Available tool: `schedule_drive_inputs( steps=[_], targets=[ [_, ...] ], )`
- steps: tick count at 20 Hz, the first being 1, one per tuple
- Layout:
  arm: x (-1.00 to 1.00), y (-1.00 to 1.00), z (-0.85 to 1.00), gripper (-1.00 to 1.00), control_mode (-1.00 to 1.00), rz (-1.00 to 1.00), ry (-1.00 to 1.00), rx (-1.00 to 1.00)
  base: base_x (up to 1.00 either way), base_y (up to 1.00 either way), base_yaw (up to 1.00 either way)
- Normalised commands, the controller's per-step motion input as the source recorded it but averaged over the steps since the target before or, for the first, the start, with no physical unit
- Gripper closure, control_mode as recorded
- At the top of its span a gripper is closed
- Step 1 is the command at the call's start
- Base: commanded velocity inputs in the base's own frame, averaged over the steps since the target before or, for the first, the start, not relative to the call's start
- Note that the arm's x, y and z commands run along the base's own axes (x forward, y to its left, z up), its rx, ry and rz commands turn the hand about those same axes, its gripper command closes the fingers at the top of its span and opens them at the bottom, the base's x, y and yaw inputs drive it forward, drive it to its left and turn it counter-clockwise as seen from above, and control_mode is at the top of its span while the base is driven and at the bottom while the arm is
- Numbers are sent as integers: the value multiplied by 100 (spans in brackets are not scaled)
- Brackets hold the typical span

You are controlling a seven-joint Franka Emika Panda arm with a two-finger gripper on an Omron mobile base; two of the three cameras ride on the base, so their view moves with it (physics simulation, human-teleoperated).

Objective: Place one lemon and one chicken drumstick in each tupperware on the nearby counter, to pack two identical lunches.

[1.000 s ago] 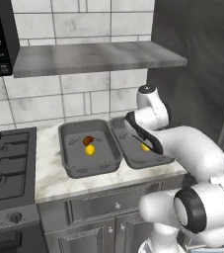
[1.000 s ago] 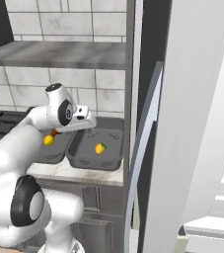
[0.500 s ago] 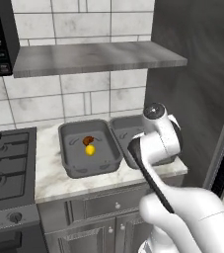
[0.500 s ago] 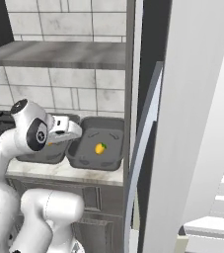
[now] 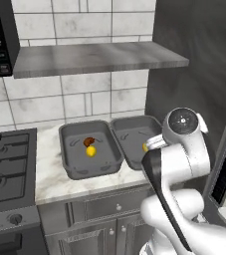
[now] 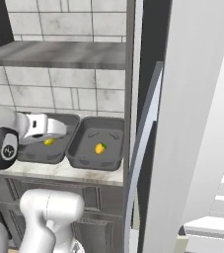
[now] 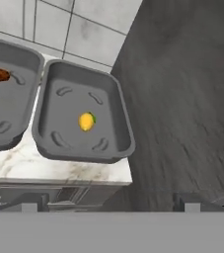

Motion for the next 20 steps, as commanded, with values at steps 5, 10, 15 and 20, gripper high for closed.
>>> schedule_drive_inputs(
  steps=[5, 10, 15, 20],
  targets=[
    [-85, 0, 93, -100, -100, 2, -2, -3, 0, 0, 0],
    [-55, 17, 11, -100, 100, 2, 4, -9, -20, 4, 1],
    [0, 0, 0, -100, 100, 0, 0, 0, -100, 2, 8],
    [0, 0, 0, -100, 100, 0, 0, 0, -100, -22, 2]
  ],
)
